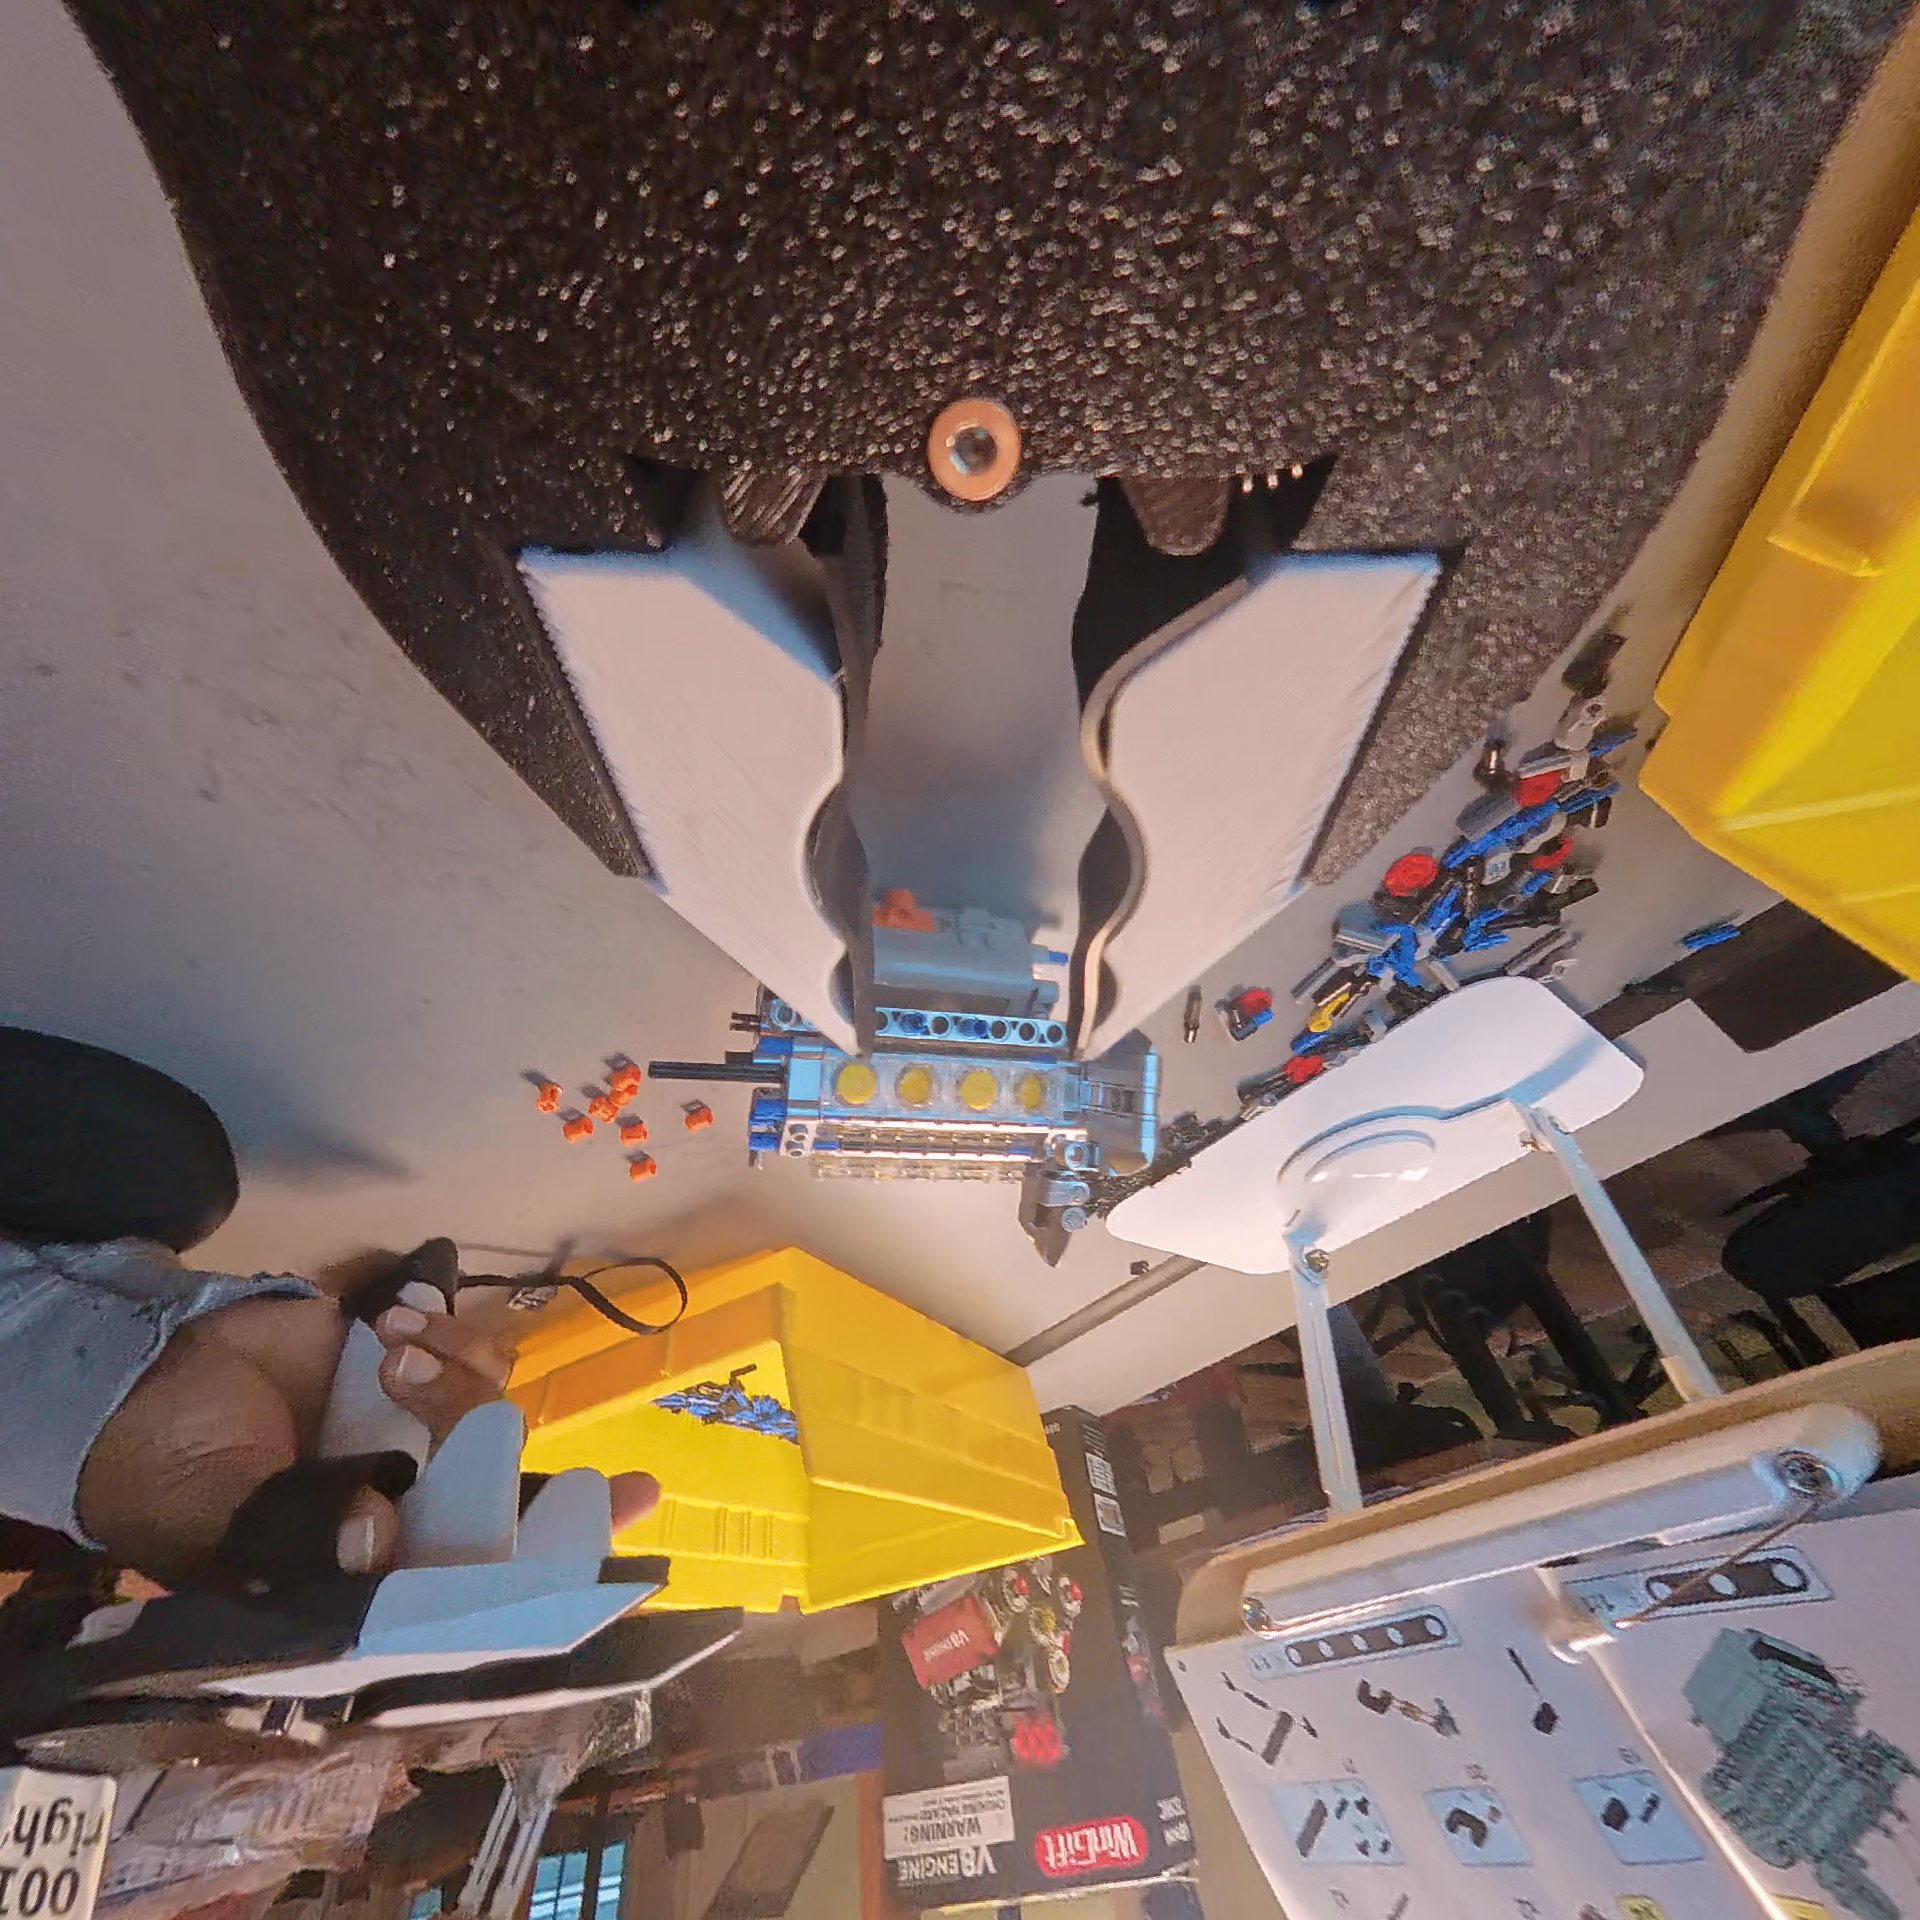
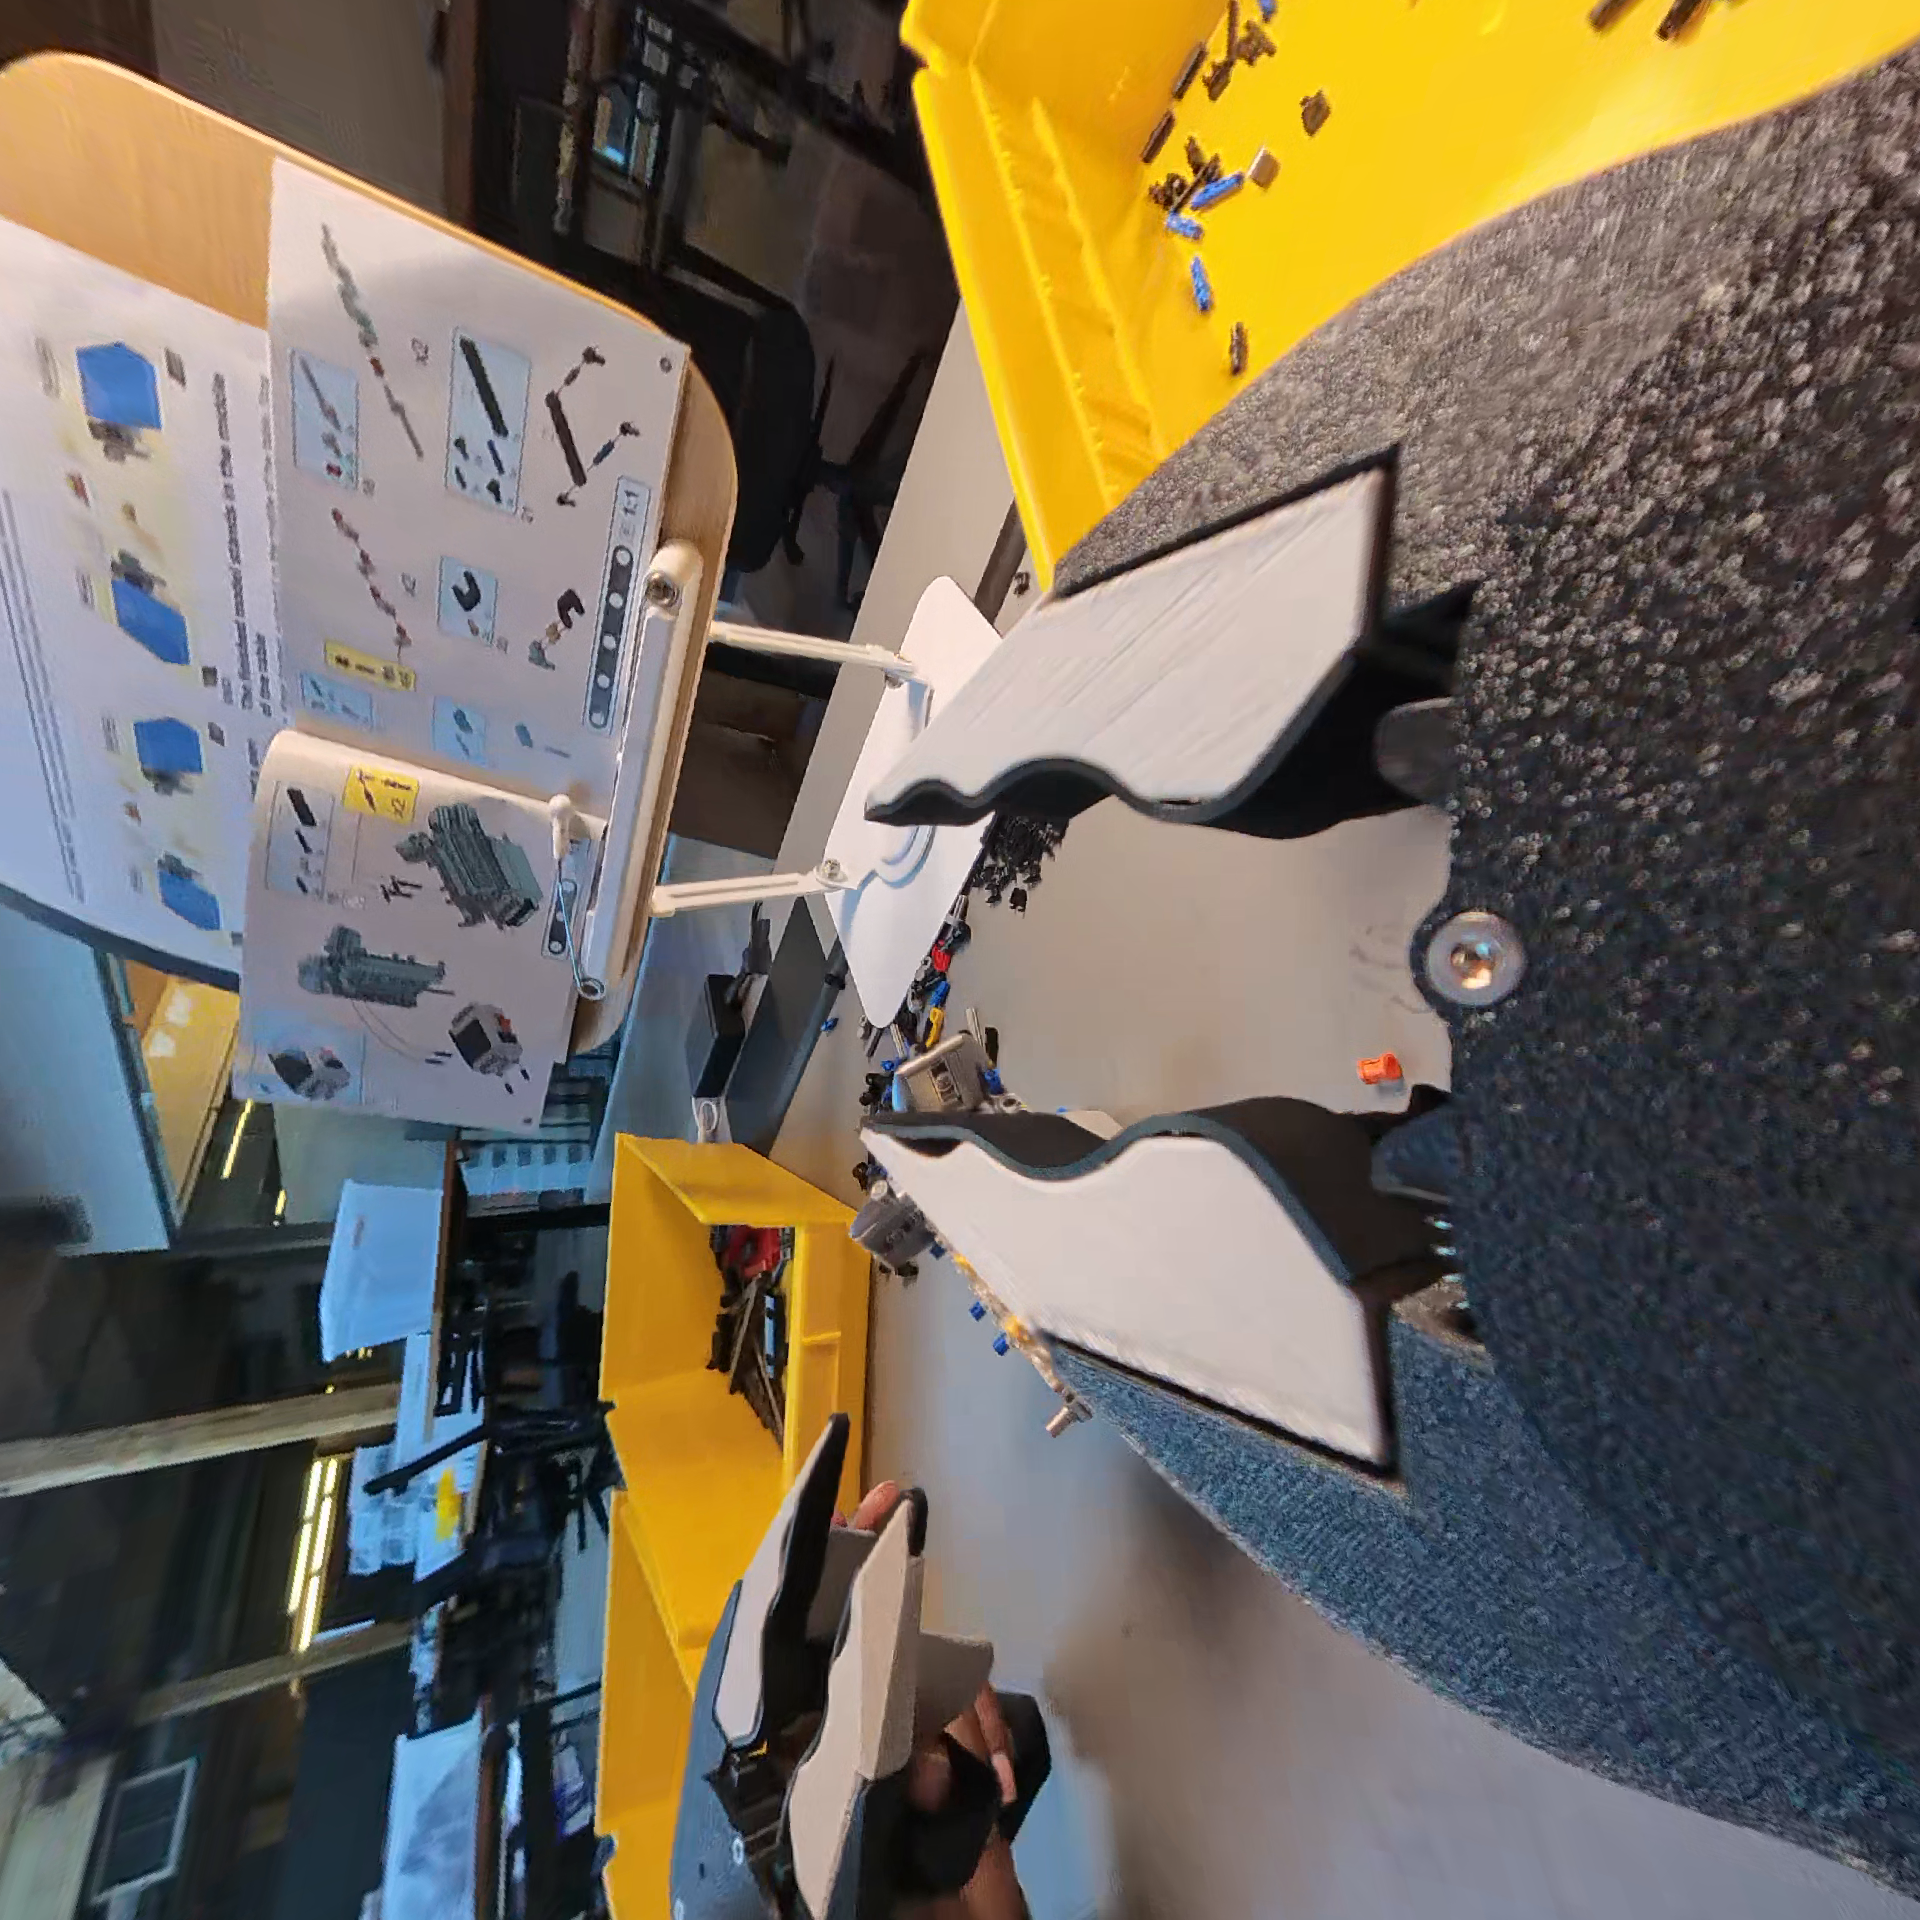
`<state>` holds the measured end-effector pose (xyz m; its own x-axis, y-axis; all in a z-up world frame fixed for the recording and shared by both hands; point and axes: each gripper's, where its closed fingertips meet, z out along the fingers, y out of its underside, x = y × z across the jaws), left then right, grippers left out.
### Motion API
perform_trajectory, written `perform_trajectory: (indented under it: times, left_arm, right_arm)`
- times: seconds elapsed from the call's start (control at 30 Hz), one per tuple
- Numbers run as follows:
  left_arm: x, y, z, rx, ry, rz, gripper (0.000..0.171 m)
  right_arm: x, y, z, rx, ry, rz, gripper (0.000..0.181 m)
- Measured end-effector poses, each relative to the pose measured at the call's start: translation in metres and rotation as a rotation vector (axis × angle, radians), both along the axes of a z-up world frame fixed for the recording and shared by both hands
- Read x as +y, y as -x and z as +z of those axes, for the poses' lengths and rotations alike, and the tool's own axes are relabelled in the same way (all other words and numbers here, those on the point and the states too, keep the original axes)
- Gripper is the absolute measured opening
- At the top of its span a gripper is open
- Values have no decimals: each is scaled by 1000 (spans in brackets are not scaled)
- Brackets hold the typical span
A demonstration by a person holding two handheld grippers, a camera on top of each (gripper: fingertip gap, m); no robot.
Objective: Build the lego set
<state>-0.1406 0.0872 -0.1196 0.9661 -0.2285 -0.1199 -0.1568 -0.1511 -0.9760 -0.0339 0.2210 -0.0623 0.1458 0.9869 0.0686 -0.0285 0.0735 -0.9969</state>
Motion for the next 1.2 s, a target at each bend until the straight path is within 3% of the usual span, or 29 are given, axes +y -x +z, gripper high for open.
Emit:
perform_trajectory:
  times: [0.33, 0.5, 0.67, 0.87, 1.03, 1.2]
  left_arm:
    - [-3, 9, 13, -57, -41, 16, 36]
    - [-2, 14, 11, -68, -35, 31, 37]
    - [1, 15, 4, -83, -15, 30, 37]
    - [1, 12, -1, -58, -1, 26, 37]
    - [0, 11, -4, -43, 11, 17, 36]
    - [1, 8, -6, -48, 20, -4, 35]
  right_arm:
    - [8, 1, -9, -8, 26, -11, 52]
    - [3, 19, -7, -34, -55, -8, 35]
    - [12, 73, 55, -1, -257, -63, 7]
    - [66, 169, 126, 21, -314, -151, 2]
    - [110, 227, 125, -44, -245, -188, 2]
    - [130, 237, 119, -47, -184, -217, 2]
